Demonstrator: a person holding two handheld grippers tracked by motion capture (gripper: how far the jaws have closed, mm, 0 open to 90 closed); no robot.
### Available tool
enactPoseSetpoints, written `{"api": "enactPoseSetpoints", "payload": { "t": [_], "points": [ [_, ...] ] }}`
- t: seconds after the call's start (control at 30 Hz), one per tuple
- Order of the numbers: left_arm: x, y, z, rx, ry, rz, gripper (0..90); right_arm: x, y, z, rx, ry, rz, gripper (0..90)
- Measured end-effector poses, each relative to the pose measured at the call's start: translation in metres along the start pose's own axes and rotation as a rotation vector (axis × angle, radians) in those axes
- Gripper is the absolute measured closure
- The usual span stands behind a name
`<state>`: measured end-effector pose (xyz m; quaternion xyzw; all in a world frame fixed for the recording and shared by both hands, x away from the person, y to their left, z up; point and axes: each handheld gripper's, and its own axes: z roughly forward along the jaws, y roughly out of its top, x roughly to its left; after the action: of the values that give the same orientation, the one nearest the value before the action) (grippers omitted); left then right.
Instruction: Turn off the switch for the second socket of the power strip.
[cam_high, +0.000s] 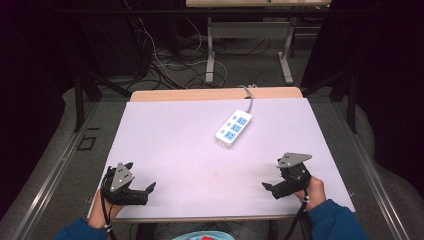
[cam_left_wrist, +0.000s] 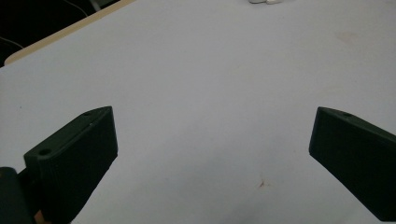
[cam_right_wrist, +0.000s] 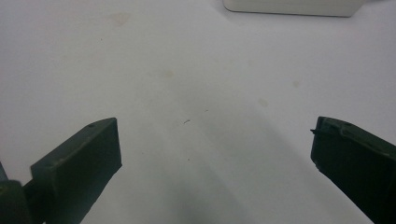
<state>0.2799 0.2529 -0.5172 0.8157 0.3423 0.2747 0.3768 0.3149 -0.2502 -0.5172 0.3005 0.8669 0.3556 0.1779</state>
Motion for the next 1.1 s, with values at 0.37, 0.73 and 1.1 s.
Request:
{"api": "enactPoseSetpoints", "payload": {
  "t": [0.37, 0.73, 1.1],
  "points": [
    [0.000, 0.000, 0.000, 0.003, -0.007, -0.004, 1.0, 0.001, 0.001, 0.002, 0.009, -0.003, -0.006, 1.3],
    [-0.001, 0.000, 0.000, 0.002, -0.006, -0.001, 1.0, -0.002, 0.006, 0.004, 0.014, -0.009, -0.017, 1.3],
    [-0.002, 0.000, 0.000, 0.002, -0.016, -0.007, 0.9, -0.010, 0.019, 0.010, 0.014, -0.011, 0.003, 1.2]
  ]
}}
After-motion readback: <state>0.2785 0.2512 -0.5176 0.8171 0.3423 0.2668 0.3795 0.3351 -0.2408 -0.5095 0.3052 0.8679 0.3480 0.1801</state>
